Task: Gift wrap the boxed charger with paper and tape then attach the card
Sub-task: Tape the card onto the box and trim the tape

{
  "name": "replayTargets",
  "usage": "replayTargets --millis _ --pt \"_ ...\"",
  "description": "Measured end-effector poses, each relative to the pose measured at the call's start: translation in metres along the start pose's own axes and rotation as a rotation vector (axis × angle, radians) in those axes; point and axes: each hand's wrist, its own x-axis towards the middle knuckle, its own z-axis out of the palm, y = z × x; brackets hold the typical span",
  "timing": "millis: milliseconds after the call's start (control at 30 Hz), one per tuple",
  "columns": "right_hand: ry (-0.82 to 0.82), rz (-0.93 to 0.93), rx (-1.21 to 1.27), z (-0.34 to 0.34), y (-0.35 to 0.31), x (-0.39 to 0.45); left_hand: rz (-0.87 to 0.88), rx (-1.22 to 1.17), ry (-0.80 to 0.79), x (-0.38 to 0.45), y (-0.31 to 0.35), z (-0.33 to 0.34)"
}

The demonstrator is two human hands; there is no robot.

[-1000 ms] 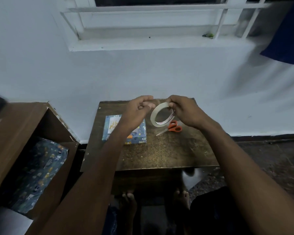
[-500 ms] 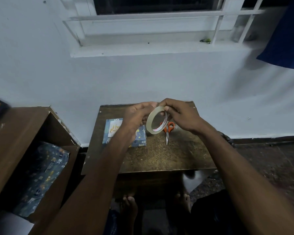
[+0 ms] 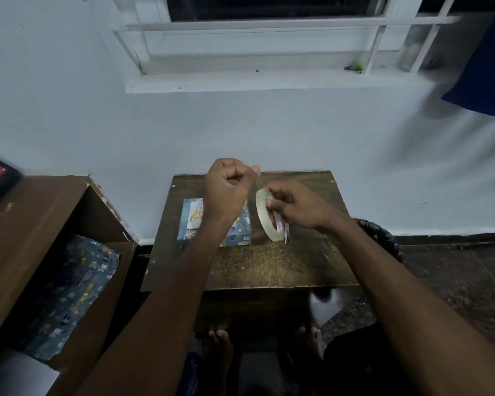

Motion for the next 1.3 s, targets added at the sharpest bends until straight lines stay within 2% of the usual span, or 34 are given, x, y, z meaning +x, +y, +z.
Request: replayTargets --millis 533,600,733,800,1033,1300 --pt "-0.051 0.126 0.099 0.002 -0.009 -0.002 -0.05 -0.107 0.04 -0.003 -0.006 0.005" --pt "-0.06 0.13 0.109 0.001 -0.009 -0.002 -0.128 -0.147 -0.026 -0.003 -0.002 0.005" --pt "-0.015 0.148 0.08 -0.001 -0.002 -0.002 -0.233 -0.217 -0.301 -0.001 0.0 -0.003" --pt "-0.004 0.148 0.053 -0.004 0.002 -0.001 -0.249 -0.214 -0.326 -0.002 0.001 -0.005" --pt "-0.009 0.148 0.016 -0.002 0.003 0.001 -0.251 -0.156 -0.229 -0.003 0.0 0.002" --pt "-0.013 0.133 0.044 0.003 -0.001 0.001 -0.165 -0.082 -0.097 -0.007 0.005 0.005"
